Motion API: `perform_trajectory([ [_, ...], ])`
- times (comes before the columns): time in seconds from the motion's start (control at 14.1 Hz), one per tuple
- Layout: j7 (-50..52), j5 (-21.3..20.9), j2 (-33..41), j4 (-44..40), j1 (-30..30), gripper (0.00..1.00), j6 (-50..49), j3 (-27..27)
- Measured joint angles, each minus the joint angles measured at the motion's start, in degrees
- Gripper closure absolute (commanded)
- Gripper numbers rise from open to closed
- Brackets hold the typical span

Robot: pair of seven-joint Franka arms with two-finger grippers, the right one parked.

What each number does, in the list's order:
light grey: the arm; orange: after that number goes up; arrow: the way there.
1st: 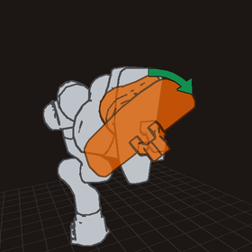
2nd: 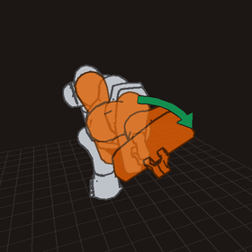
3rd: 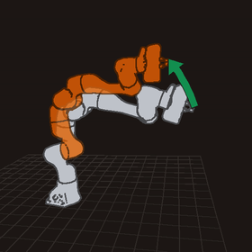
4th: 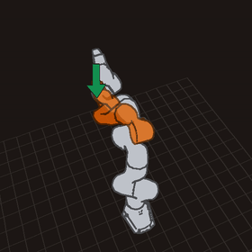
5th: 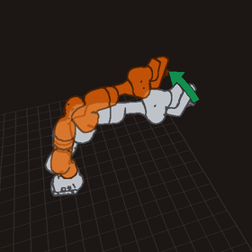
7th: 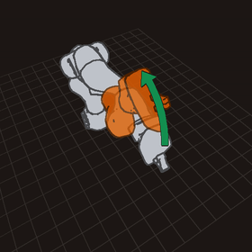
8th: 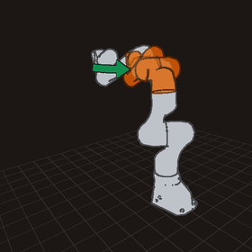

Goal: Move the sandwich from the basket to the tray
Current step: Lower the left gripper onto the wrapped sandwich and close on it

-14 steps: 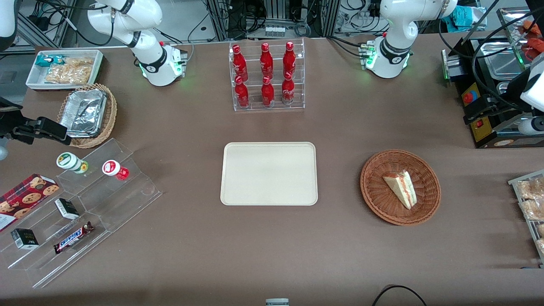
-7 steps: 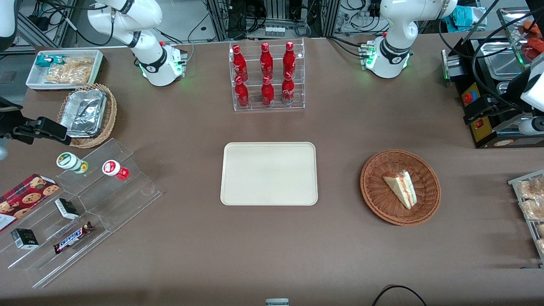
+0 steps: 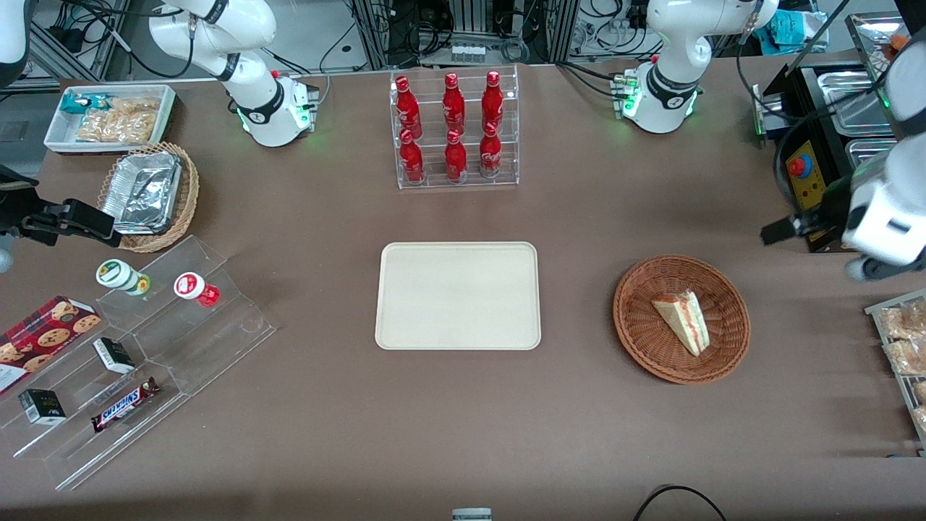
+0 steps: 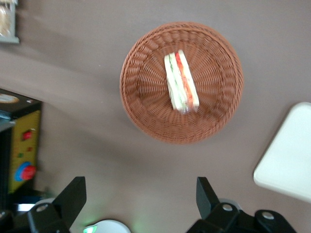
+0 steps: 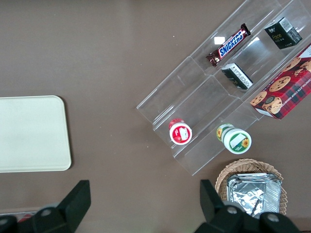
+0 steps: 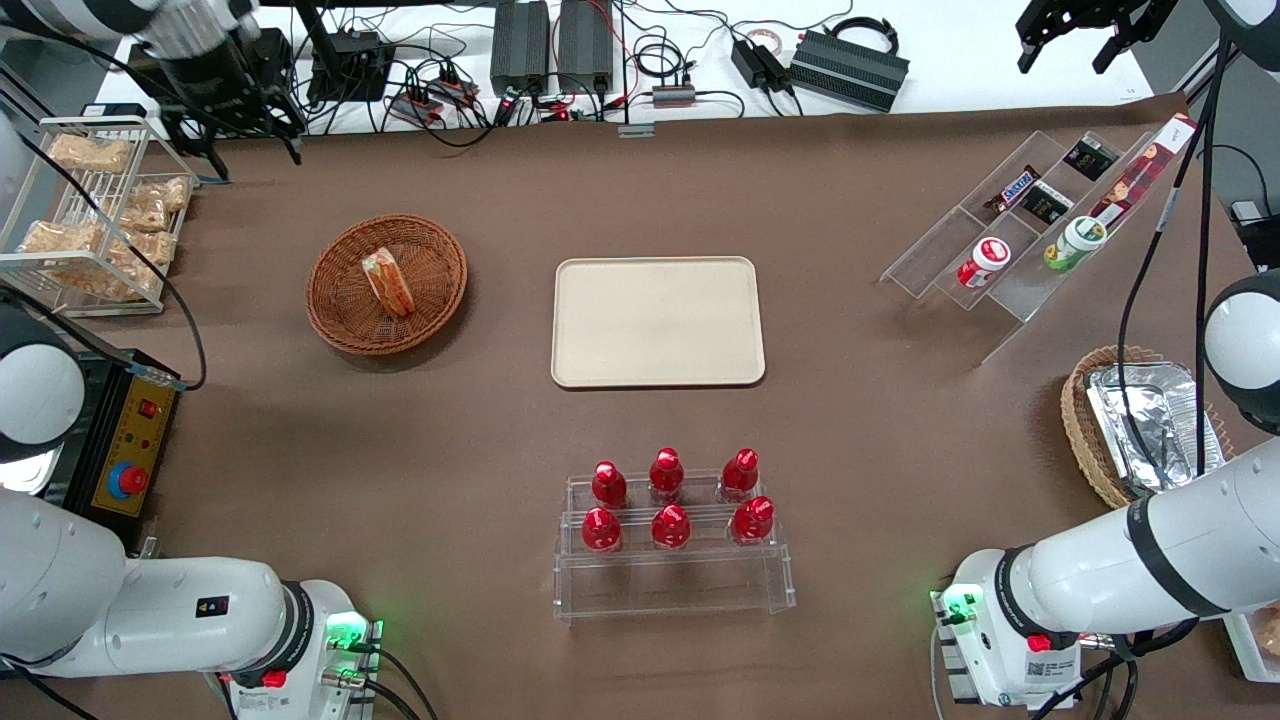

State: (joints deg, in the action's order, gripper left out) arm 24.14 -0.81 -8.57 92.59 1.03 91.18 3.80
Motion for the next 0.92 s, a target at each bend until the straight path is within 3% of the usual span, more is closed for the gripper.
perform_trajectory([
  [0.21, 10.3, 0.0, -4.3, 6.8, -1.0, 0.0, 10.5, 0.6],
  [0.5, 20.2, -0.1, -12.9, 8.5, -2.4, 0.0, 20.1, 0.7],
  [0.92, 22.3, -0.1, -15.5, 15.1, -2.5, 0.0, 31.3, 0.7],
])
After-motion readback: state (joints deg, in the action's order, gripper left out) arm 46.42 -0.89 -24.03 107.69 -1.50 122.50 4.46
